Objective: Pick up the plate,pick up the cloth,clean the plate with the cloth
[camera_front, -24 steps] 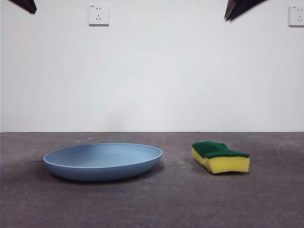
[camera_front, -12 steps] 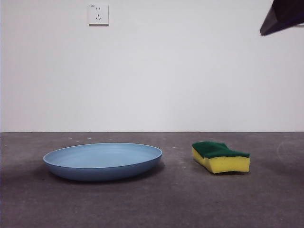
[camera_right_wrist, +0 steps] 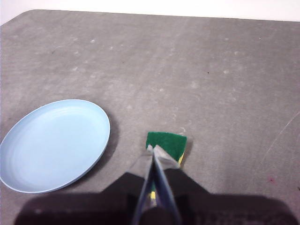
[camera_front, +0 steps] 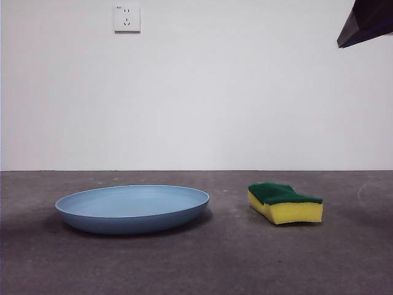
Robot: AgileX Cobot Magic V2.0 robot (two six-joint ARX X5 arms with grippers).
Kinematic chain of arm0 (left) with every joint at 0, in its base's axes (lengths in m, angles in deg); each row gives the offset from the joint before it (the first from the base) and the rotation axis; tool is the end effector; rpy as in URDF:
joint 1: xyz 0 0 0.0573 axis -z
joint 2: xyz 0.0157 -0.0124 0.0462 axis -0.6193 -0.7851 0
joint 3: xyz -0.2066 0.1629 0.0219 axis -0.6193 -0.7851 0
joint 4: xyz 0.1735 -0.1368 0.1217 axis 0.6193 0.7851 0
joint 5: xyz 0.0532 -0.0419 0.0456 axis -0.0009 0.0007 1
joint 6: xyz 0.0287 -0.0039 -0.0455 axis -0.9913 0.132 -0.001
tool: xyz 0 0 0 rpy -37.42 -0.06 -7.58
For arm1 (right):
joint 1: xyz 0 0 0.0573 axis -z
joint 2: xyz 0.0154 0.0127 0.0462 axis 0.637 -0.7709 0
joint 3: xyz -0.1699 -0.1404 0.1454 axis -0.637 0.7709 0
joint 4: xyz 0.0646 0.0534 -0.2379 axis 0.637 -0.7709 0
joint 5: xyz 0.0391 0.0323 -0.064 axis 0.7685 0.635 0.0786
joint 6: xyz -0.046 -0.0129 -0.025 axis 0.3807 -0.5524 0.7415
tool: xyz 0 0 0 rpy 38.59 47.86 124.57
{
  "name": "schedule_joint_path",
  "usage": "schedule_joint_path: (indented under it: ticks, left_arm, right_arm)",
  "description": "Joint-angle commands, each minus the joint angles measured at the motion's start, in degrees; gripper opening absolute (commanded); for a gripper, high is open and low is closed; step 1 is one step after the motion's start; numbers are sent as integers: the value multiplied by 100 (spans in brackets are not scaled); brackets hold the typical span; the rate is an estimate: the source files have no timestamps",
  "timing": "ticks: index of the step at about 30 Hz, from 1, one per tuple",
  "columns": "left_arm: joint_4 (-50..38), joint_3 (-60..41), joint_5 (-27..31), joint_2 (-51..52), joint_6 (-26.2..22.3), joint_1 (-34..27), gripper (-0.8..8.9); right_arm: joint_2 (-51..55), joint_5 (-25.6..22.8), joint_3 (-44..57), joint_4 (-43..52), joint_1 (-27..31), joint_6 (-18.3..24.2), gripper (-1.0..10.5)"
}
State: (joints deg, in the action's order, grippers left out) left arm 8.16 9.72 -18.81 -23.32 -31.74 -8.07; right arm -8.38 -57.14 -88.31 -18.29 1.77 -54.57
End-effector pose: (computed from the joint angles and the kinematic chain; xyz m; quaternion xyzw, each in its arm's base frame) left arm 0.1064 -0.0551 0.2586 0.0197 0.1831 -0.1475 0.9718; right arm 0.1307 0.0918 0.2817 -0.0092 0.2008 0.1750 0.9638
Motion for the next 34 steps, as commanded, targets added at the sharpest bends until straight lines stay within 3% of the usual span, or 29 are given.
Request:
schedule_joint_path:
  ticks: [1,7,10,14,23,34]
  left_arm:
    - [-17,-26,2,-2,55,17,-3]
    - [-24,-28,4,7,39,17,-3]
    - [131,-28,66,323,-304,-149,-3]
    - [44,-118,-507,774,-291,-789,-3]
    - [-1093,-1537,-1357,2011,-297,-2256,-3]
    - [-1502,-2817,-1353,2798,-328,-2511,-3]
  right_arm:
    - [15,-15,24,48,2,-59,1]
    - [15,-17,24,48,2,-59,1]
    - [15,-17,24,48,2,-57,1]
    - [13,-9,24,48,2,-59,1]
    - [13,-13,24,48,2,-57,1]
    - [20,-13,24,48,2,-57,1]
